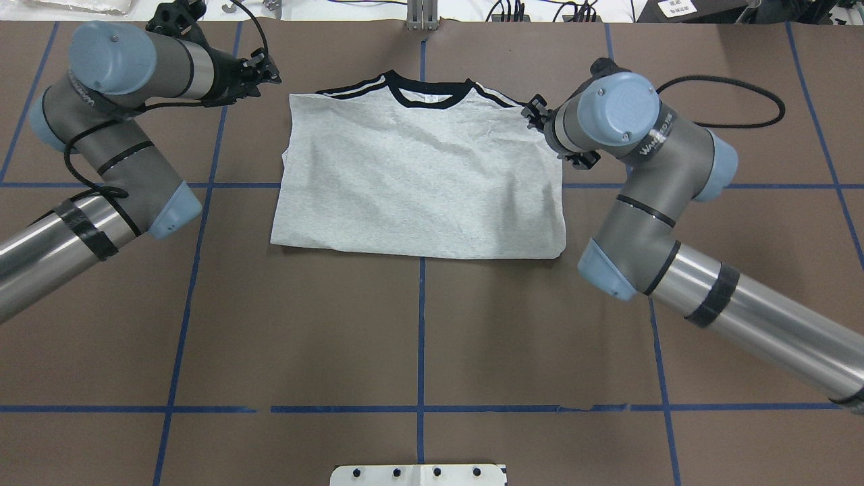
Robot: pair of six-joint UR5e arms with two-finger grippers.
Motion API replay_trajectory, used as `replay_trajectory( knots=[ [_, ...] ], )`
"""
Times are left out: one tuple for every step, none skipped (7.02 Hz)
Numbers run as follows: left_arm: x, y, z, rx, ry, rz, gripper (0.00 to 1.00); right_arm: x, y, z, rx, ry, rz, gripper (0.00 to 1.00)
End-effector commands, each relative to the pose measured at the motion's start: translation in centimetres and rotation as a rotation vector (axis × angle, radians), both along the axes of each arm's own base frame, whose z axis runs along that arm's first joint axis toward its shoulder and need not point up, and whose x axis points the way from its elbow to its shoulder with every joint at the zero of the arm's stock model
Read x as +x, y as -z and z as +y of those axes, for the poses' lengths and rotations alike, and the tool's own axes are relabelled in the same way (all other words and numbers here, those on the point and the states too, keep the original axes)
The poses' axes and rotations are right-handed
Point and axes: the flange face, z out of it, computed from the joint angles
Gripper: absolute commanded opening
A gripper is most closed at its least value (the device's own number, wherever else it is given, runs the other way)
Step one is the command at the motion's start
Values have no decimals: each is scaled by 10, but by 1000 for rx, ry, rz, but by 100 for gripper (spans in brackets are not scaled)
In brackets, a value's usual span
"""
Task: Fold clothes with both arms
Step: 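Move the right gripper to the folded shirt's corner nearest it and grasp it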
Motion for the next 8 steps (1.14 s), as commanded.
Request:
replay_trajectory(
  knots=[
    [-11, -5, 6, -4, -18, 12, 57, -12, -1, 81, -66, -2, -89, 83],
    [-10, -6, 7, -7, -17, 10, 58, -12, -1, 103, -91, -11, -110, 86],
    [-10, -7, 7, -9, -16, 8, 58, -25, -2, 118, -101, -36, -106, 86],
    [-10, -8, 7, -11, -15, 6, 58, -27, -10, 120, -106, -42, -78, 86],
    [-10, -8, 7, -11, -15, 6, 58, -21, -25, 124, -116, -46, -59, 86],
    [-10, -9, 7, -12, -15, 5, 58, -22, -32, 131, -138, -53, -62, 86],
    [-10, -9, 6, -12, -13, 4, 58, -24, -32, 140, -151, -54, -73, 87],
    [-10, -9, 6, -12, -12, 4, 58, -19, -37, 151, -153, -45, -70, 87]
  ],
)
